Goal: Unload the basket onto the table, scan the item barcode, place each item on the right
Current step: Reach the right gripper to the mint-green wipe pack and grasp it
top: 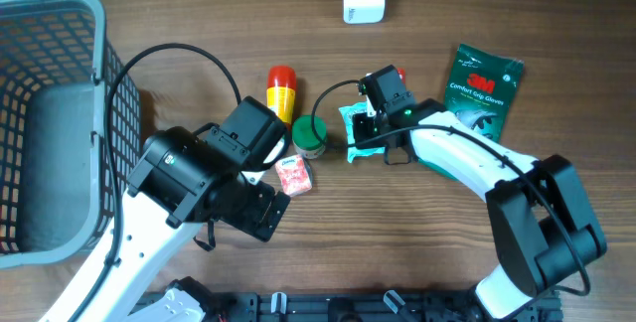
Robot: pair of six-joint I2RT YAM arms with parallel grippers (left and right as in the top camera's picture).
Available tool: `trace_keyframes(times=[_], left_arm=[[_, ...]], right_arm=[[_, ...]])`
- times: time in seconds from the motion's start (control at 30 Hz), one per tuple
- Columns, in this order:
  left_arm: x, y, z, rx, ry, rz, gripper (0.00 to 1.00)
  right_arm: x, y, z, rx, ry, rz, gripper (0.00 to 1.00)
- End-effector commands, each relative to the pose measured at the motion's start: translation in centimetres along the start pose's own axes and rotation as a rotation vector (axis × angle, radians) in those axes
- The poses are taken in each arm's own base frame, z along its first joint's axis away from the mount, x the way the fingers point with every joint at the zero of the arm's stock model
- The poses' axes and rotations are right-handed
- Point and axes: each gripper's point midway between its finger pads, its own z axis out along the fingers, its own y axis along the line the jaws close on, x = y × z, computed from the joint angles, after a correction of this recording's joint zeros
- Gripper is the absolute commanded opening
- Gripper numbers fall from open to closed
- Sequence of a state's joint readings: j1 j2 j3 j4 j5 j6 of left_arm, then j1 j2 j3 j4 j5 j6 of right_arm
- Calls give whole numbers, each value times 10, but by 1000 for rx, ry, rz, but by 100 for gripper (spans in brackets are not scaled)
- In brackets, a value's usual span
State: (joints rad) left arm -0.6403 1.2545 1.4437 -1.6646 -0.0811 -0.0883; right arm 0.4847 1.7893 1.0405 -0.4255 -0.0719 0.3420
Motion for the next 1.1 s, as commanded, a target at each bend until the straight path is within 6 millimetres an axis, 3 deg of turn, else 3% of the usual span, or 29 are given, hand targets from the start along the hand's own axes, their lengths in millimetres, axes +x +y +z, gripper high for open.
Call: trace_keyframes(times=[0.0, 0.13, 0.23, 0.37, 0.5, 0.67, 0.73, 0.83, 1.07], left_arm=[[1, 0, -1, 6, -6, -13, 100], [1, 0, -1, 6, -6, -14, 100], [1, 0, -1, 6, -6, -13, 100], [1, 0, -1, 6, -6, -13, 100], [1, 0, -1, 6, -6, -14, 100], [1, 0, -1, 6, -6, -13, 100], [1, 0, -1, 6, -6, -14, 100], [1, 0, -1, 6, -6, -13, 100], [1, 0, -1, 6, -6, -14, 100]], right_arm=[[-5, 7, -39, -71, 71, 166, 4], [-9, 13, -89, -135, 135, 437, 4], [-7, 34, -128, -301, 227, 688, 4], [16, 76, -184, -558, 520, 942, 4], [30, 107, -228, -782, 784, 969, 4], [22, 130, -288, -1116, 991, 899, 4], [20, 131, -296, -1154, 1021, 894, 4], [18, 129, -297, -1095, 1121, 1020, 4], [6, 119, -296, -1108, 1093, 1051, 4]])
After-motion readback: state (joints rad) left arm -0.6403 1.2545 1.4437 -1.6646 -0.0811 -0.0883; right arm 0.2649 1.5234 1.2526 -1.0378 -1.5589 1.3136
